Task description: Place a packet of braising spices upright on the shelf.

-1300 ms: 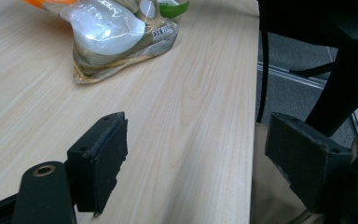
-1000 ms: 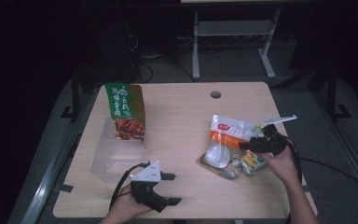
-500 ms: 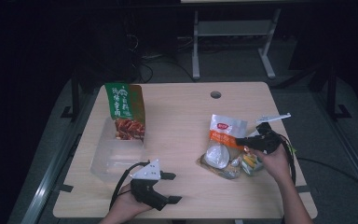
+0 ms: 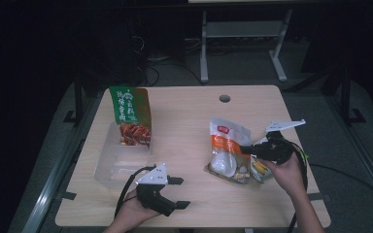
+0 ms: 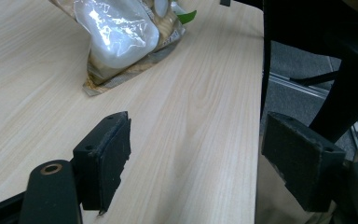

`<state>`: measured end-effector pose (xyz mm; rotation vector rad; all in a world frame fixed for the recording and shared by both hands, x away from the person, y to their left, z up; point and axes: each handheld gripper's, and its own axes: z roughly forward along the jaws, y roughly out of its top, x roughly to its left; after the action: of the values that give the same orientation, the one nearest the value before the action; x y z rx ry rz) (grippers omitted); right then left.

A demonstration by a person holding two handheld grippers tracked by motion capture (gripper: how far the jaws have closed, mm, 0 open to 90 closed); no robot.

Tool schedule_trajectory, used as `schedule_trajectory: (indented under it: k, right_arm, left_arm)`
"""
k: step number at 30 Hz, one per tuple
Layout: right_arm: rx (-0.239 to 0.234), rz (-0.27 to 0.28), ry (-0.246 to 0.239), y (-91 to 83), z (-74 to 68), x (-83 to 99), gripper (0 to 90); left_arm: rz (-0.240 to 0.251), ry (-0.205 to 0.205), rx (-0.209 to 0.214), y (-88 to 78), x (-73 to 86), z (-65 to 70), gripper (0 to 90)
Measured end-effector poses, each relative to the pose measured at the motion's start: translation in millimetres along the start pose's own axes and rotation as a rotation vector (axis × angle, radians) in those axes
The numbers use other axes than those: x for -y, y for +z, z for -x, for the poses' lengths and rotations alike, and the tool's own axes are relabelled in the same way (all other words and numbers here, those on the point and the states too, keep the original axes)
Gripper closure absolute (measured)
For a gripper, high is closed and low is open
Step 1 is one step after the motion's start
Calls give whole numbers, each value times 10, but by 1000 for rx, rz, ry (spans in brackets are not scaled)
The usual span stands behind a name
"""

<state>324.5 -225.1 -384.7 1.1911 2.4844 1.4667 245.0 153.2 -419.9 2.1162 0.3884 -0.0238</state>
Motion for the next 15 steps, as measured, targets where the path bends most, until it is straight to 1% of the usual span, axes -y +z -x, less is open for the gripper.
schedule_trajectory:
  k: [2, 4, 5, 8, 13, 15]
  right_arm:
    - [-8, 10, -36, -10, -98, -45, 899]
    - [-11, 8, -39, -7, -119, -57, 899]
    - [-12, 5, -52, -1, -147, -76, 900]
    - [-34, 2, -64, 4, -213, -107, 900]
    - [-53, 3, -103, 8, -327, -116, 900]
    - [-54, 8, -134, 2, -392, -116, 900]
  left_arm:
    - [-1, -3, 4, 11, -4, 1, 239]
    - [-6, 1, 0, 23, -9, 6, 239]
    - [-6, 2, 2, 25, -16, 1, 239]
    - [8, -13, 17, 35, -35, -22, 239]
    - [9, -15, 17, 92, -87, -66, 239]
    - [15, -18, 16, 117, -99, -80, 239]
